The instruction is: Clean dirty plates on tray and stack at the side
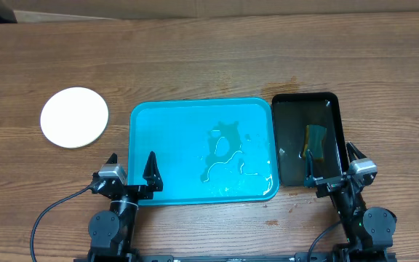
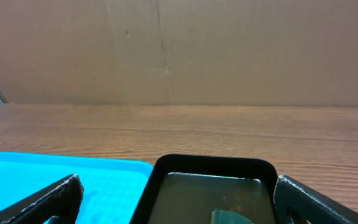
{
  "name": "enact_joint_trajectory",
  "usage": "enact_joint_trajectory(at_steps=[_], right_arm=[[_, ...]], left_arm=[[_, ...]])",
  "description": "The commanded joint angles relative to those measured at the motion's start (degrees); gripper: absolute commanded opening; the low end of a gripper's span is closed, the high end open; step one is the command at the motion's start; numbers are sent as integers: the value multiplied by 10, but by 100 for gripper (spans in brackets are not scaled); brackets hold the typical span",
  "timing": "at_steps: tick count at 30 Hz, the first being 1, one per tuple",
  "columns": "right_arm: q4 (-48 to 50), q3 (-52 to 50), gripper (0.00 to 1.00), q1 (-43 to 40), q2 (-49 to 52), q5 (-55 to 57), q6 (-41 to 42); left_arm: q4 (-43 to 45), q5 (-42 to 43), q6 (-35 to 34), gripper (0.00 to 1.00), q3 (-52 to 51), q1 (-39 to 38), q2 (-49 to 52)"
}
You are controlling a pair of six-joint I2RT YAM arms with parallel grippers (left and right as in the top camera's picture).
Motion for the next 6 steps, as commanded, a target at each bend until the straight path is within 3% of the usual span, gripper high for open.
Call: enact_joint_trajectory(at_steps=[1, 6], right_arm=[[2, -6, 100, -1, -6, -3, -2], [2, -6, 100, -1, -6, -3, -2]], left_arm=[[0, -5, 9, 100, -2, 2, -5], [0, -5, 9, 100, -2, 2, -5]])
